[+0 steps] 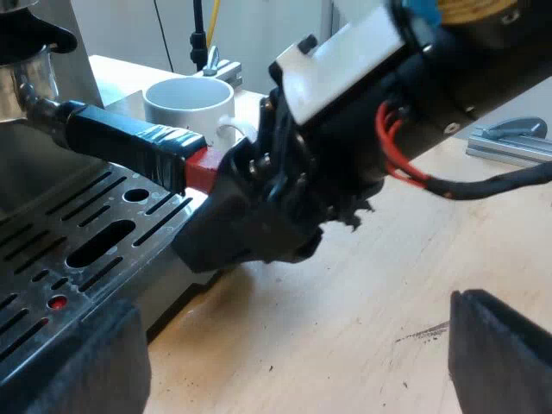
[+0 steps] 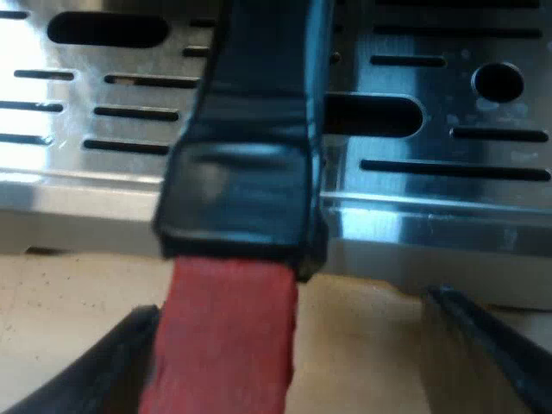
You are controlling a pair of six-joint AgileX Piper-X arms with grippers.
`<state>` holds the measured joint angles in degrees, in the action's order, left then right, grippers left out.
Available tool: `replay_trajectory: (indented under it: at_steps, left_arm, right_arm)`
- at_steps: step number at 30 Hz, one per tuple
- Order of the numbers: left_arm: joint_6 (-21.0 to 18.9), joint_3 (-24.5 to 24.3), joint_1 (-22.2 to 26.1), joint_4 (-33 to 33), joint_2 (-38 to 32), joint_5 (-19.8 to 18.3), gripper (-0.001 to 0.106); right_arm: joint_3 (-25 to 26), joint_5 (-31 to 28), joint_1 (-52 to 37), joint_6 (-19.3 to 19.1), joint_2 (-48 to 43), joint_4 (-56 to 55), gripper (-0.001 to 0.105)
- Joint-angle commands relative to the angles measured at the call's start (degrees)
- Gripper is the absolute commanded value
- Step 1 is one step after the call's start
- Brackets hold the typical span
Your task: Grind coffee beans and then tamp
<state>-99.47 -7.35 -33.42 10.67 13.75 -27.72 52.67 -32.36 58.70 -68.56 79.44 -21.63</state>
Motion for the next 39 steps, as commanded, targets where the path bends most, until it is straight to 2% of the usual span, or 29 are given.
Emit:
replay_trajectory:
  at_steps: [1, 15, 18, 20, 24, 28, 32, 34, 35, 37, 39]
  left_arm:
    - [-0.72, -0.29, -0.42, -0.71, 0.04, -0.37, 0.073]
    - [-0.72, -0.29, -0.42, -0.71, 0.04, -0.37, 0.073]
    - [-0.72, -0.29, -0.42, -0.71, 0.04, -0.37, 0.073]
    - [-0.72, -0.29, -0.42, -0.71, 0.04, -0.37, 0.073]
    - [-0.72, -0.29, -0.42, -0.71, 0.04, -0.37, 0.073]
    - [-0.72, -0.16, -0.42, -0.71, 0.04, -0.37, 0.073]
    - [-0.72, -0.16, -0.42, -0.71, 0.04, -0.37, 0.073]
    - [-0.72, -0.16, -0.42, -0.71, 0.04, -0.37, 0.073]
    - [-0.72, -0.16, -0.42, -0.71, 0.04, -0.37, 0.073]
    - [-0.72, -0.16, -0.42, -0.71, 0.04, -0.37, 0.073]
    - [-0.72, -0.16, -0.42, -0.71, 0.04, -0.37, 0.073]
  right_arm:
    - [0.39, 0.04, -0.86, -0.08, 0.05, 1.35, 0.062]
    - [0.39, 1.79, -2.14, -0.19, 1.03, 2.77, 0.062]
    - [0.39, 2.01, -2.14, -1.24, 1.18, 3.03, 0.062]
    - [0.39, 2.30, -2.14, -4.02, 1.18, 3.53, 0.062]
    - [0.39, 2.69, -2.04, -4.98, 1.18, 3.83, 0.060]
    - [0.39, 2.67, -2.04, -4.98, 1.18, 3.83, 0.050]
    - [0.39, 2.67, -2.04, -4.98, 1.18, 3.83, 0.047]
    - [0.39, 2.67, -2.04, -4.98, 1.18, 3.83, 0.038]
    - [0.39, 2.67, -2.04, -4.98, 1.18, 3.83, 0.016]
    - [0.39, 2.67, -1.84, -4.98, 1.18, 3.83, 0.000]
    - [0.39, 2.67, -1.62, -4.98, 1.18, 3.83, 0.000]
